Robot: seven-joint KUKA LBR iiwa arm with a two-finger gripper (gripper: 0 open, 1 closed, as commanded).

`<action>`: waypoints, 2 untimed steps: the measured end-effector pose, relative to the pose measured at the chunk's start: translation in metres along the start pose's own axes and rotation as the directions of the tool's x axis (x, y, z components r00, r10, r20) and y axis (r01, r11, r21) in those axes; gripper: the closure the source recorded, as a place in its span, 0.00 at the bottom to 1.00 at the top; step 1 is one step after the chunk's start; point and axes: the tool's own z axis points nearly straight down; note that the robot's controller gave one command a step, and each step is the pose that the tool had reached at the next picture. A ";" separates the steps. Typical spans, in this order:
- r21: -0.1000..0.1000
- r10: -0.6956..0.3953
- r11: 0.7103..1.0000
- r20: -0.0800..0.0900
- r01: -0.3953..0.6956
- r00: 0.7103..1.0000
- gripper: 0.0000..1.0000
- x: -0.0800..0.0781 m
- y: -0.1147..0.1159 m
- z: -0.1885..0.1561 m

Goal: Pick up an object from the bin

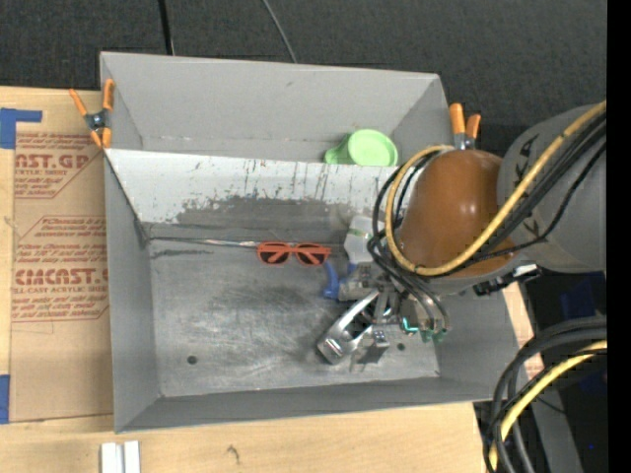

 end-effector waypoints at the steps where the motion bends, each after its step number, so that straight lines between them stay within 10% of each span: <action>1: 0.000 0.000 1.000 0.008 0.000 1.000 0.00 -0.002 0.000 -0.004; 2: 0.003 -0.159 0.987 0.017 0.159 0.987 0.00 -0.017 -0.018 0.028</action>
Offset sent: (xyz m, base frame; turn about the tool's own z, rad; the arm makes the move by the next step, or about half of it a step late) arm 0.0315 -0.0506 -0.0827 -0.3676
